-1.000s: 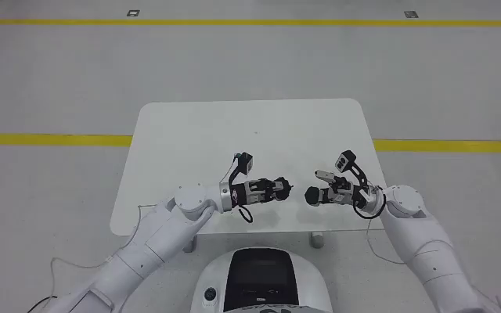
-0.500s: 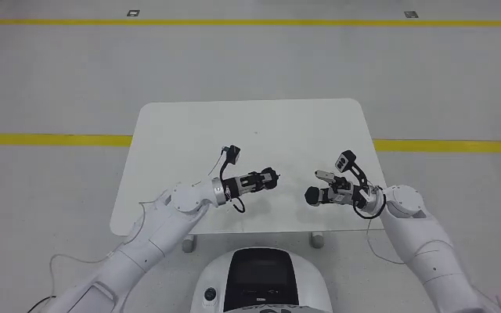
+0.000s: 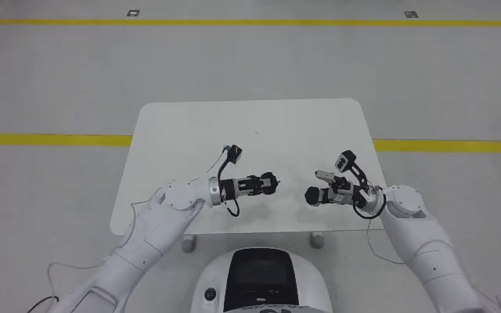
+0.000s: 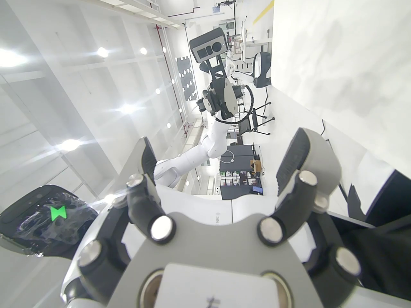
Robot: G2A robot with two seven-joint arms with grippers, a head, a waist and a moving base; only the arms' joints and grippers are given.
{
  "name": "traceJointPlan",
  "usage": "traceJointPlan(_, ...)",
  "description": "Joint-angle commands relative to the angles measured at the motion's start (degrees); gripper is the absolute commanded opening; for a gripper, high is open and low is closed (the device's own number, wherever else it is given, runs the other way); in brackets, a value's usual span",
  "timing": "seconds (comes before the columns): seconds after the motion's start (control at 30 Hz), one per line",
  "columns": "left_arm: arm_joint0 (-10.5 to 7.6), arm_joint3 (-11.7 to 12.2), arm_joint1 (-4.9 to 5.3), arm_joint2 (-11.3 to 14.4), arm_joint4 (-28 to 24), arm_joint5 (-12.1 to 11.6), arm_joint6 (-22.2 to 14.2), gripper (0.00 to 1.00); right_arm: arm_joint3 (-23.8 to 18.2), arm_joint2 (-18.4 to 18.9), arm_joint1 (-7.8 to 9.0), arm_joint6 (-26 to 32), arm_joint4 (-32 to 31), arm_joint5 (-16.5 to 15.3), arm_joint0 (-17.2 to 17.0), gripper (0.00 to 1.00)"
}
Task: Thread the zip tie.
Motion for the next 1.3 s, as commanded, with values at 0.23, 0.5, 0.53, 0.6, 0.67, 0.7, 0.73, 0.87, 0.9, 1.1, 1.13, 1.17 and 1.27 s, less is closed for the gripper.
traceJointPlan(0.23,0.22,-0.26,0.08,0.15,-1.00,0.00,-1.44,0.00,0.00,0.00,0.00,0.00,0.00,0.00,0.00,1.00)
traceJointPlan(0.5,0.51,-2.18,1.59,-2.61,6.24,0.00,-12.36,0.00,0.00,0.00,0.00,0.00,0.00,0.00,0.00,1.00)
traceJointPlan(0.53,0.83,-2.18,1.60,-3.03,5.20,0.00,-12.70,0.00,0.00,0.00,0.00,0.00,0.00,0.00,0.00,1.00)
traceJointPlan(0.6,0.95,-2.11,1.64,-3.77,5.04,0.00,-13.88,0.00,0.00,0.00,0.00,0.00,0.00,0.00,0.00,1.00)
traceJointPlan(0.67,1.17,-2.34,1.60,-4.00,5.60,0.00,-14.29,0.00,0.00,0.00,0.00,0.00,0.00,0.00,0.00,1.00)
traceJointPlan(0.7,1.45,-2.49,1.49,-4.24,4.75,0.00,-14.14,0.00,0.00,0.00,0.00,0.00,0.00,0.00,0.00,1.00)
traceJointPlan(0.73,1.57,-2.48,1.41,-4.42,4.23,0.00,-14.24,0.00,0.00,0.00,0.00,0.00,0.00,0.00,0.00,1.00)
traceJointPlan(0.87,1.55,-2.33,0.96,-4.55,4.04,0.00,-14.00,0.00,0.00,0.00,0.00,0.00,0.00,0.00,0.00,1.00)
traceJointPlan(0.9,1.48,-2.31,0.83,-4.48,4.11,0.00,-13.94,0.00,0.00,0.00,0.00,0.00,0.00,0.00,0.00,1.00)
traceJointPlan(1.1,1.54,-2.64,-0.06,-4.95,2.30,0.00,-13.49,0.00,0.00,0.00,0.00,0.00,0.00,0.00,0.00,1.00)
traceJointPlan(1.13,1.61,-2.68,-0.15,-5.07,2.36,0.00,-13.53,0.00,0.00,0.00,0.00,0.00,0.00,0.00,0.00,1.00)
traceJointPlan(1.17,1.80,-2.70,-0.27,-5.20,2.65,0.00,-13.43,0.00,0.00,0.00,0.00,0.00,0.00,0.00,0.00,1.00)
traceJointPlan(1.27,2.28,-3.37,-0.50,-5.10,3.01,0.00,-13.35,0.00,0.00,0.00,0.00,0.00,0.00,0.00,0.00,1.00)
